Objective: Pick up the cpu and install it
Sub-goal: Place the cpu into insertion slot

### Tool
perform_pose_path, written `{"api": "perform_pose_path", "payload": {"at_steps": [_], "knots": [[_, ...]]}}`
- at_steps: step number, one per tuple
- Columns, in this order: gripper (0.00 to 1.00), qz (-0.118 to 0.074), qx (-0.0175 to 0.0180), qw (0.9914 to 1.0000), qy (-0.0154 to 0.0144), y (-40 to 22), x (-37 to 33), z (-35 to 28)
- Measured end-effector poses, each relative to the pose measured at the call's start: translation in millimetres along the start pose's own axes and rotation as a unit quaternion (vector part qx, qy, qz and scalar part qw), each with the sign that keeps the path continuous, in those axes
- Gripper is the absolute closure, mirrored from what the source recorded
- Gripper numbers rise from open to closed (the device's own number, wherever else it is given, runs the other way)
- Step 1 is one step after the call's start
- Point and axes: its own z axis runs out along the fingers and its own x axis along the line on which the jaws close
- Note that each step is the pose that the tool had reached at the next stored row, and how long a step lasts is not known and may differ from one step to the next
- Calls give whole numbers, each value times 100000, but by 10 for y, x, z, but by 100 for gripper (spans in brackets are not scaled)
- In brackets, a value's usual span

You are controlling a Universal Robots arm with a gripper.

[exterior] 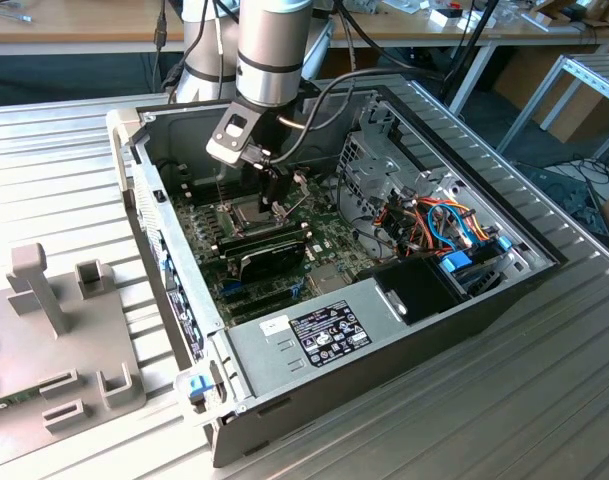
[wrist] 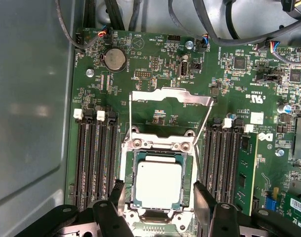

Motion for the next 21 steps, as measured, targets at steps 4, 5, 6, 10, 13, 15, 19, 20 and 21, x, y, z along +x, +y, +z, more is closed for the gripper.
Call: {"api": "perform_pose_path", "payload": {"at_steps": [4,5,6,10,13,15,19,20,21], "knots": [[33,-2,-1,100000,1,10,-1,1],[33,-4,-3,100000,2,12,-1,1],[33,-10,-1,100000,1,16,-1,1],[33,5,1,100000,-4,22,-1,3],[33,-6,-6,100000,7,23,3,10],[33,-13,0,100000,1,23,5,10],[33,-22,-2,100000,-2,23,6,10],[33,-23,0,100000,2,23,6,10],[33,-23,-1,100000,-2,23,6,10]]}}
